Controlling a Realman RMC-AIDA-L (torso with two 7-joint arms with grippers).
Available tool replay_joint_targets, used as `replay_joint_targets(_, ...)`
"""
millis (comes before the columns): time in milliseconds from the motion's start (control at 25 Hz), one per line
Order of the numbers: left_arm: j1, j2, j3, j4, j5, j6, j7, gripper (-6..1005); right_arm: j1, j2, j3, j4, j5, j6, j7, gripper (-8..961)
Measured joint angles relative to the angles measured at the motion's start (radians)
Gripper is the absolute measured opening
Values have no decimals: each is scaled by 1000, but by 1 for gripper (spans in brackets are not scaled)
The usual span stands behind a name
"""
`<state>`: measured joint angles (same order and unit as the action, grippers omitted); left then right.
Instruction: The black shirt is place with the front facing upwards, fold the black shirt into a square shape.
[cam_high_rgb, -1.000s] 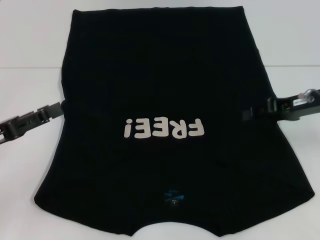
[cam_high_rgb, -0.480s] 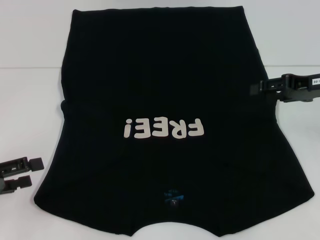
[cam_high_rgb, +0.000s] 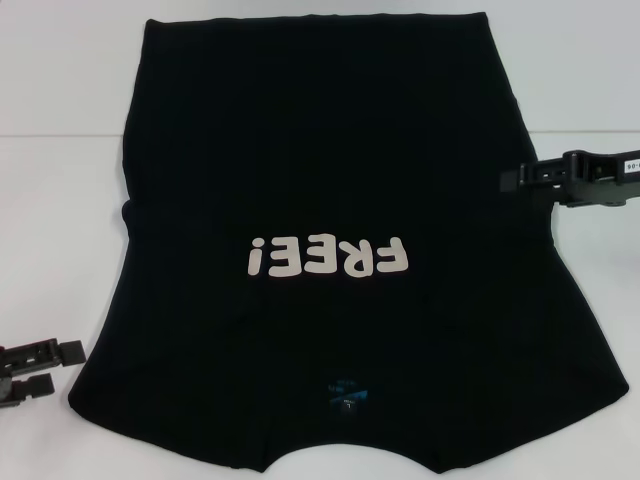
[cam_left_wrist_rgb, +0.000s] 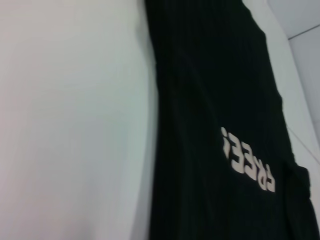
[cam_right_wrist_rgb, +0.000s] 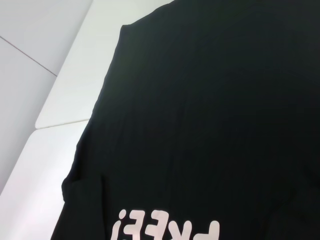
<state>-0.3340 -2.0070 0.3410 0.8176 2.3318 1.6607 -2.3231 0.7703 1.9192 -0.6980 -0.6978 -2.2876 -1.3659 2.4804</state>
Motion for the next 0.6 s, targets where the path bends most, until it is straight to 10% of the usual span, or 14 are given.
replay_joint_targets(600, -9, -1, 18, -69, 29, -71, 4, 898, -6, 4, 2, 0, 1, 0, 0, 735)
